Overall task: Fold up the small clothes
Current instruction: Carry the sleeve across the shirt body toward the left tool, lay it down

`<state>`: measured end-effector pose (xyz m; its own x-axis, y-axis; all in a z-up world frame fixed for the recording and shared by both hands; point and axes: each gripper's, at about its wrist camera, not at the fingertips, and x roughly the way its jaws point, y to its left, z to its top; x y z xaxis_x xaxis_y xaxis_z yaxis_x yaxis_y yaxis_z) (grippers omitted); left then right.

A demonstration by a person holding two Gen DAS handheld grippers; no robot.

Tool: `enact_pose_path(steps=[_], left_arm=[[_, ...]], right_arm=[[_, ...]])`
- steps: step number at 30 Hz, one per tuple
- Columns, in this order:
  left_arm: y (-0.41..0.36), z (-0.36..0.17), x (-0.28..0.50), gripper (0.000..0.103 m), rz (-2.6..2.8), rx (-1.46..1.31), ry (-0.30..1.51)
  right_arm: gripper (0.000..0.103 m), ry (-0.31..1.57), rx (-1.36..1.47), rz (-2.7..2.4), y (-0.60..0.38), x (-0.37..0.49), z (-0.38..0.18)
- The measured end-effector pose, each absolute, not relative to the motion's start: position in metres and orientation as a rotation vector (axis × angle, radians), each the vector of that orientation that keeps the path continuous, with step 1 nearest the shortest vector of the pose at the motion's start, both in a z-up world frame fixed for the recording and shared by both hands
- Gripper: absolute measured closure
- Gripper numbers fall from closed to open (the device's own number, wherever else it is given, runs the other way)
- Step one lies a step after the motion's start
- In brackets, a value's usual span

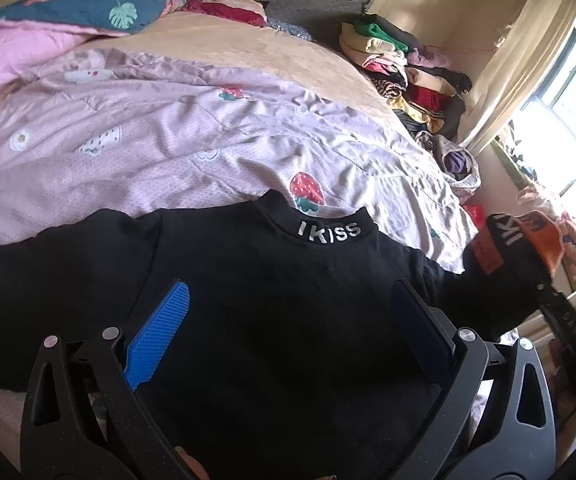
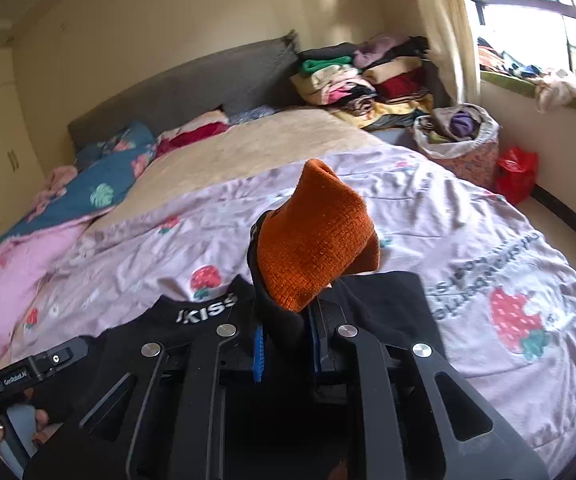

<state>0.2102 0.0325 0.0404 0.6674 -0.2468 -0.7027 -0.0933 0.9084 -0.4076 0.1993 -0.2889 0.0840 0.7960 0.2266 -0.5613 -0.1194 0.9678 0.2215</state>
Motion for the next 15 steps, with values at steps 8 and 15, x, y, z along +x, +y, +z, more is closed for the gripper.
enact_pose_path(steps=[8, 15], left_arm=[[0.059, 0.029, 0.210, 0.009, -0.132, -0.537, 0.864], [0.086, 0.014, 0.206, 0.009, -0.152, -0.631, 0.875]], right_arm=[[0.088, 0.682, 0.119, 0.288, -0.234, 0.204, 0.063], [0.085, 0.746, 0.073, 0.356, -0.193, 0.202, 0.038]])
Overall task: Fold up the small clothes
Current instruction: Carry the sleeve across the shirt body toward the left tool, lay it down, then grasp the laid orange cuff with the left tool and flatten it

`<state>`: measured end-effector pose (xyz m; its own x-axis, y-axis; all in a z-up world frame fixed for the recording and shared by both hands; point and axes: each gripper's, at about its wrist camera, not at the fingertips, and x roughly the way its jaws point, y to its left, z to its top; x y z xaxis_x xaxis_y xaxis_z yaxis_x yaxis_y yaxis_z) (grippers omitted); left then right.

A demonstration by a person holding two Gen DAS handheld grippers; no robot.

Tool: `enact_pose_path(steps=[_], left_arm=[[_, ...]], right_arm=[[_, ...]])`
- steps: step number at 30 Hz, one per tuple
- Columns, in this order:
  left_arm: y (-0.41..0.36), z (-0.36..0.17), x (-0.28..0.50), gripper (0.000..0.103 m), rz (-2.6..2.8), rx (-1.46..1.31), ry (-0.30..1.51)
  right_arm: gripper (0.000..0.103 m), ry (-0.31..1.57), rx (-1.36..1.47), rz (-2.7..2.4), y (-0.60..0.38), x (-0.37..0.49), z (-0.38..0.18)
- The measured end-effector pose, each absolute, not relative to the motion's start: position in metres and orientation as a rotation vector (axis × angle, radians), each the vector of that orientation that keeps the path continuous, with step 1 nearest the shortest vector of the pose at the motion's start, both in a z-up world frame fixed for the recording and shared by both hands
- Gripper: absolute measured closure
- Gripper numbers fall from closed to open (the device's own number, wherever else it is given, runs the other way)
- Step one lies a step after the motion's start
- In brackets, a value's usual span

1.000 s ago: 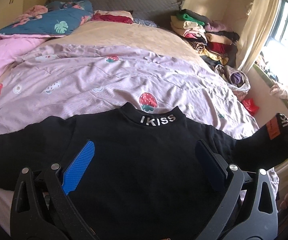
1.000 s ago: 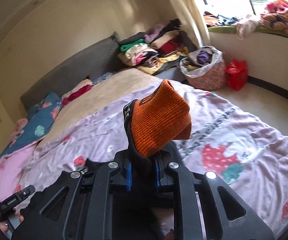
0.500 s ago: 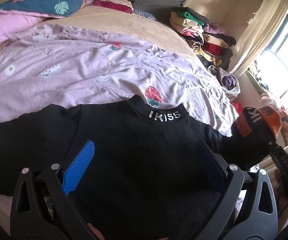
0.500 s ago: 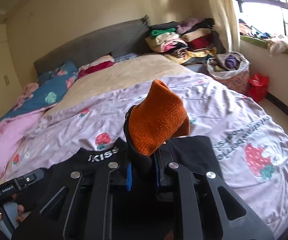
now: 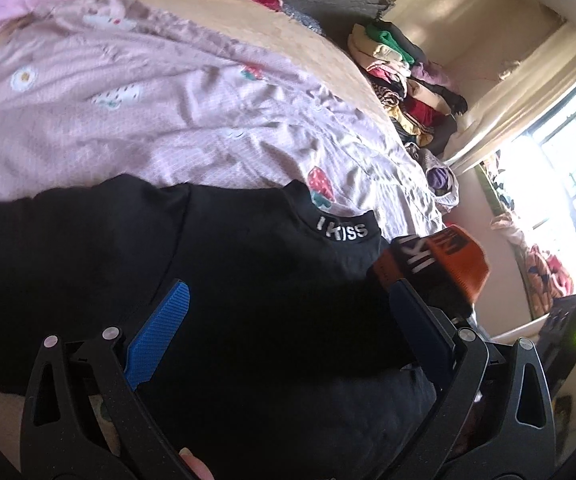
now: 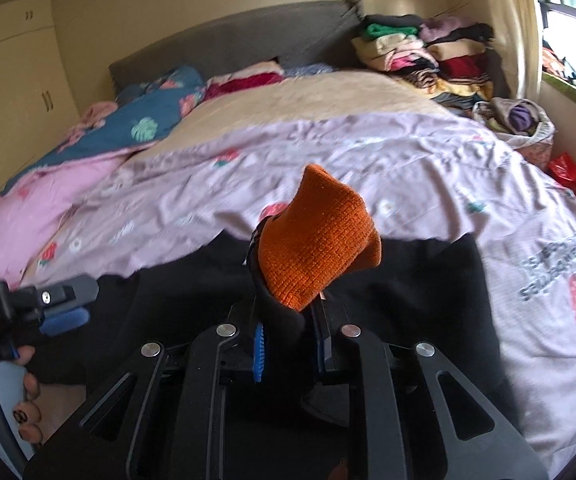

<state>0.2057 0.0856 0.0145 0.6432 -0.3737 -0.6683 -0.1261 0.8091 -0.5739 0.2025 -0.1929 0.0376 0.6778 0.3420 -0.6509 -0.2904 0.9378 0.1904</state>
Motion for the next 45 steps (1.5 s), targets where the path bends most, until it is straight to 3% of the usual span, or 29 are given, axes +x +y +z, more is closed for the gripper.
enact_pose_path(steps=[4, 10, 17, 19, 23, 25, 27, 29, 38, 45], left_arm=[[0.096, 0.005, 0.206, 0.009, -0.180, -0.696, 0.886], [0.090, -0.010, 0.206, 0.009, -0.255, -0.758, 0.935], [0.071, -0.024, 0.205, 0.010, -0.272, -0.723, 0.989], [0.064, -0.029, 0.206, 0.017, -0.269, -0.708, 0.999], [0.046, -0.040, 0.210, 0.050, -0.240, -0.654, 1.026], [0.035, -0.040, 0.211, 0.054, -0.193, -0.580, 1.028], [0.027, -0.037, 0.211, 0.082, -0.181, -0.542, 1.011], [0.023, -0.034, 0.212, 0.096, -0.199, -0.540, 1.001], [0.037, 0.025, 0.186, 0.098, -0.270, -0.515, 0.826], [0.049, 0.011, 0.189, 0.098, -0.208, -0.457, 0.865]], right_arm=[[0.075, 0.788, 0.061, 0.416, -0.171, 0.198, 0.021], [0.044, 0.801, 0.071, 0.558, -0.159, 0.172, 0.016], [0.043, 0.818, 0.092, 0.543, -0.184, 0.146, 0.012], [0.043, 0.824, 0.109, 0.513, -0.197, 0.142, 0.010], [0.043, 0.838, 0.147, 0.461, -0.220, 0.136, 0.005], [0.043, 0.842, 0.159, 0.433, -0.231, 0.134, 0.004], [0.043, 0.837, 0.164, 0.410, -0.240, 0.132, 0.003], [0.043, 0.832, 0.173, 0.381, -0.253, 0.130, 0.003], [0.043, 0.802, 0.228, 0.275, -0.299, 0.128, 0.004], [0.043, 0.816, 0.205, 0.202, -0.306, 0.137, -0.003]])
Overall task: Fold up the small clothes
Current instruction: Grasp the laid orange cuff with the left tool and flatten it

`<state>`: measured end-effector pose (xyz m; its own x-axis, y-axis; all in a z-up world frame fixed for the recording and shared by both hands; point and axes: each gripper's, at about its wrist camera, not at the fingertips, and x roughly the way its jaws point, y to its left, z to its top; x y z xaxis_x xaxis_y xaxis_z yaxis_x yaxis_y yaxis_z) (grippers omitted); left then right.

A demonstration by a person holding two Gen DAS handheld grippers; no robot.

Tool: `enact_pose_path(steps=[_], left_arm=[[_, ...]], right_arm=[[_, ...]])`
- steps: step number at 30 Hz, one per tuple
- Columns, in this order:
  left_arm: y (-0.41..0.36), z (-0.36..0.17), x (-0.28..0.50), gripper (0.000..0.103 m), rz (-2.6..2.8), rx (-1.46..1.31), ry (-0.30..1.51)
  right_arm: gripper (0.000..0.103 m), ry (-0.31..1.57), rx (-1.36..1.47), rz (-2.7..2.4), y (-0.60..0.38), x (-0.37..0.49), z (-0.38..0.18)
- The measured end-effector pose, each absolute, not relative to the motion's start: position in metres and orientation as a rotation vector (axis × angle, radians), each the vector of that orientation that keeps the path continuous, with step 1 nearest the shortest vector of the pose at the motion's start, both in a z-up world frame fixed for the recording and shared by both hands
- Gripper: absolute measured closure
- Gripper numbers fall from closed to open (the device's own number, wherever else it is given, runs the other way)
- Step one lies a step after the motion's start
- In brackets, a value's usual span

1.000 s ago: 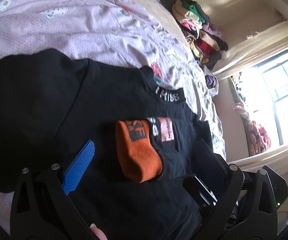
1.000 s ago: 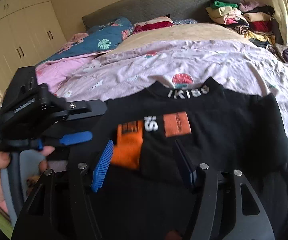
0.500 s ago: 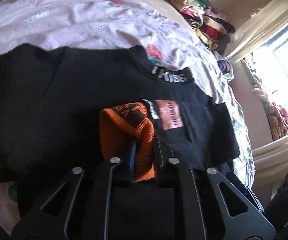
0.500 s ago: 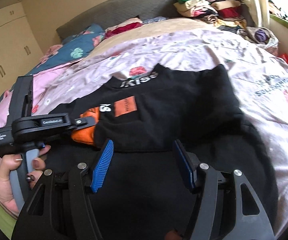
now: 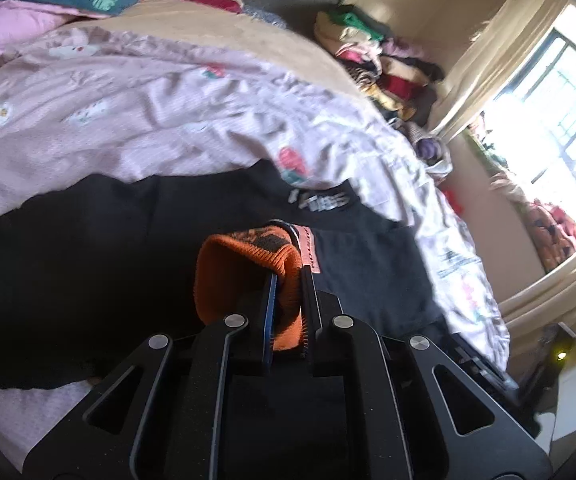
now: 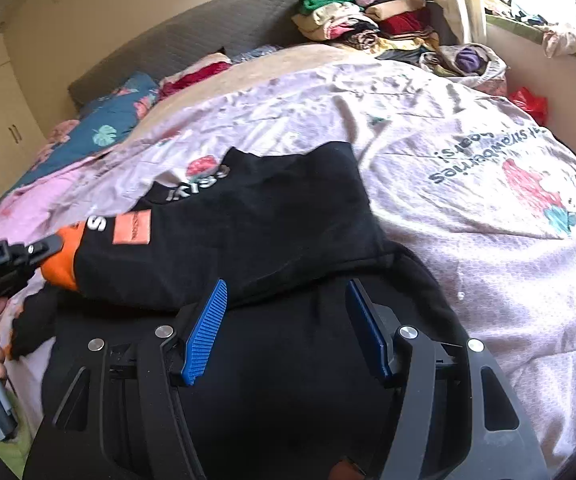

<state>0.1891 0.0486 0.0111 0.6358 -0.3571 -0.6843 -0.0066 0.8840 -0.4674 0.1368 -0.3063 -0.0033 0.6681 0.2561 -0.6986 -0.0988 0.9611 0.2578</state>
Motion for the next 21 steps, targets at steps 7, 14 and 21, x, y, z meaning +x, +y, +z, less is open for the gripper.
enact_pose_path(steps=[7, 14, 21], left_arm=[[0.063, -0.005, 0.184, 0.098, -0.166, -0.436, 0.901], [0.077, 0.004, 0.173, 0.097, -0.084, -0.394, 0.852], [0.052, -0.009, 0.181, 0.091, -0.145, -0.363, 0.924]], right_arm=[[0.043, 0.837, 0.191, 0.174, -0.304, 0.148, -0.007], [0.043, 0.859, 0.049, 0.219, -0.275, 0.172, -0.004], [0.043, 0.894, 0.034, 0.243, -0.263, 0.185, -0.013]])
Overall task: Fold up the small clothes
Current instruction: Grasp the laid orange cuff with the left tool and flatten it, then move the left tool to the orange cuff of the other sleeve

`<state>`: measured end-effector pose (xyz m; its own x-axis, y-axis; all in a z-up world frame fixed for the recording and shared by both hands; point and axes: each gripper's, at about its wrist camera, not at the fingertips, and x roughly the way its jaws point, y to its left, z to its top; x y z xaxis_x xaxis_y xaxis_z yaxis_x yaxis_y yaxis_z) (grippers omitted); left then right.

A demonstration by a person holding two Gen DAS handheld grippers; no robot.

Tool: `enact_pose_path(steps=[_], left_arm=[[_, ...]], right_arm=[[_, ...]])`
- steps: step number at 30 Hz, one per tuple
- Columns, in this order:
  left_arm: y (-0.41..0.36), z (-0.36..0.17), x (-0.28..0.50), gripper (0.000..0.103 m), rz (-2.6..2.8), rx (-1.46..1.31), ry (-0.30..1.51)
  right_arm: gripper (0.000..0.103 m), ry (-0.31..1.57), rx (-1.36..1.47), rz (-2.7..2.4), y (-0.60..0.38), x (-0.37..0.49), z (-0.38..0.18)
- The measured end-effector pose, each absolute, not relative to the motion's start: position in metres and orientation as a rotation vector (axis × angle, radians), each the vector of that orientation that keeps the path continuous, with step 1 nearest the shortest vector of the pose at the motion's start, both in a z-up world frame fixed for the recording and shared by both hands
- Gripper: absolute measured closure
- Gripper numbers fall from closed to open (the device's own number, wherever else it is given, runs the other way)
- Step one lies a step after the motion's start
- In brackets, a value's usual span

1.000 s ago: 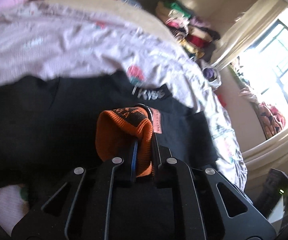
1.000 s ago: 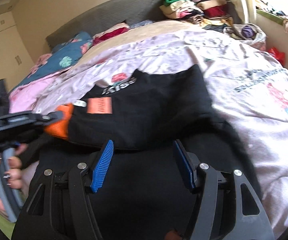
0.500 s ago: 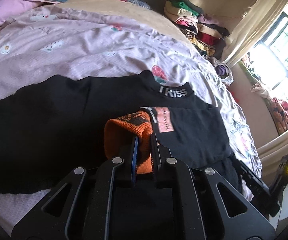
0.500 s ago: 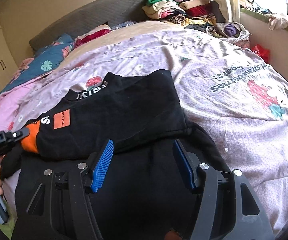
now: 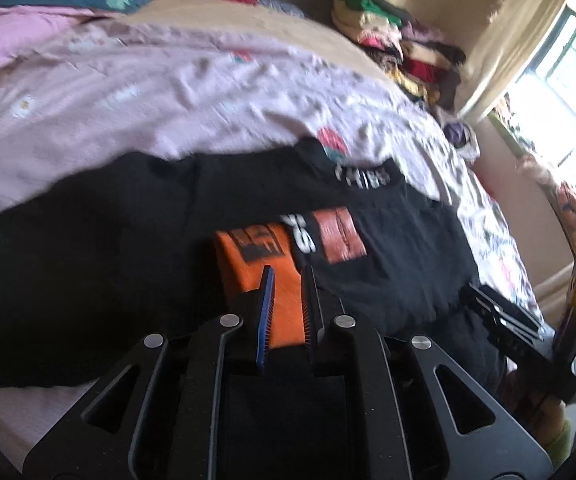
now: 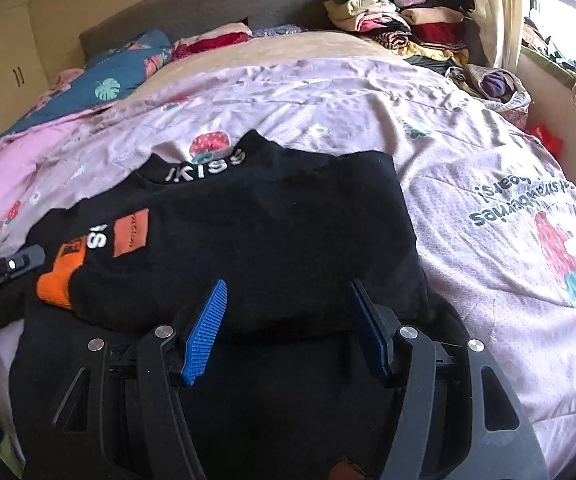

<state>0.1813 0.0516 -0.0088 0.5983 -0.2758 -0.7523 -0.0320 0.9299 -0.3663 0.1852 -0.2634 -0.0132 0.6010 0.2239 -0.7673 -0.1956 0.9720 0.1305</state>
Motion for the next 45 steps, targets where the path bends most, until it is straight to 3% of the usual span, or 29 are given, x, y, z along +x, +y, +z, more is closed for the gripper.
enact_pose_path(steps=[1, 3, 12, 22, 25, 28, 33, 45], left_arm=[[0.049, -0.015, 0.183, 0.086, -0.134, -0.351, 0.946], [0.051, -0.025, 0.186, 0.067, -0.108, -0.349, 0.981], [0.055, -0.044, 0.184, 0.063, -0.077, -0.333, 1.014], [0.057, -0.034, 0.173, 0.053, -0.080, -0.340, 0.997], [0.056, -0.030, 0.170, 0.045, -0.083, -0.337, 0.991], [0.055, -0.026, 0.168, 0.030, -0.078, -0.325, 0.984], [0.060, -0.015, 0.161, 0.011, -0.070, -0.319, 0.958], [0.094, -0.005, 0.130, 0.010, 0.017, -0.328, 0.919]], right_arm=[[0.043, 0.904, 0.045, 0.243, -0.265, 0.185, -0.016], [0.043, 0.929, 0.057, 0.234, -0.269, 0.186, -0.022], [0.036, 0.980, 0.104, 0.211, -0.278, 0.179, -0.038], [0.013, 0.931, 0.161, 0.224, -0.280, 0.150, -0.017], [0.009, 0.897, 0.150, 0.239, -0.277, 0.143, -0.007], [0.005, 0.864, 0.137, 0.256, -0.272, 0.136, 0.002], [0.005, 0.826, 0.112, 0.274, -0.261, 0.127, 0.014], [0.005, 0.782, 0.055, 0.343, -0.216, 0.107, 0.033]])
